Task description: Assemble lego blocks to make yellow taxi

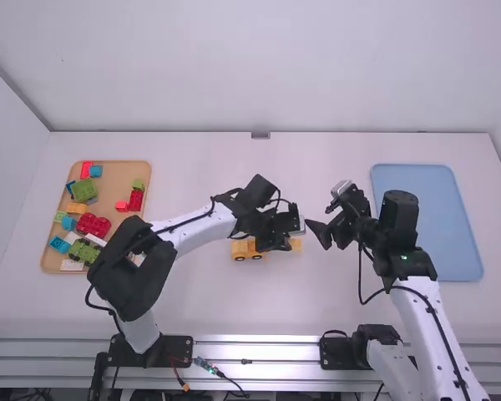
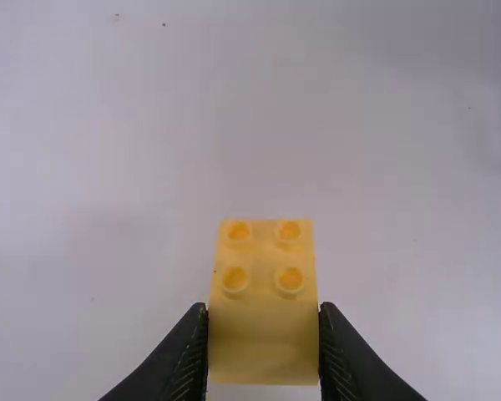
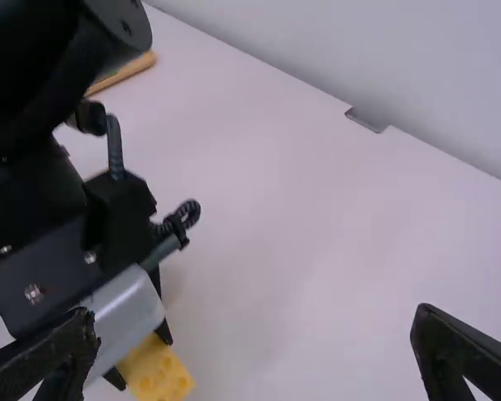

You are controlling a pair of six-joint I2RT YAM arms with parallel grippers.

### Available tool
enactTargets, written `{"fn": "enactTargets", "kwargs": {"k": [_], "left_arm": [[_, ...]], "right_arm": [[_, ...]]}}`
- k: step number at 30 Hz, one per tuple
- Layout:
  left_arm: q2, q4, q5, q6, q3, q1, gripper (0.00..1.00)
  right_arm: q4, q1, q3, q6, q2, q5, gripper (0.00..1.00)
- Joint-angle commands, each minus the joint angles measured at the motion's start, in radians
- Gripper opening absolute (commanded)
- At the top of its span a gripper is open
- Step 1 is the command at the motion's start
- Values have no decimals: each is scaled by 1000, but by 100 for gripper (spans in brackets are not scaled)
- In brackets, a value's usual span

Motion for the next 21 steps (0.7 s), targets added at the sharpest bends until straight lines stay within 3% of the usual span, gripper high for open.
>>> {"fn": "enactTargets", "kwargs": {"k": [1, 9, 21], "left_arm": [[42, 21, -41, -47, 16, -21, 2], [107, 77, -87, -68, 16, -38, 2], [145, 113, -113, -68, 13, -32, 2]], "right_arm": [[3, 1, -8, 15, -12, 11, 99], [2, 0, -8, 15, 2, 22, 99], [-61, -81, -8, 15, -65, 37, 99]]}}
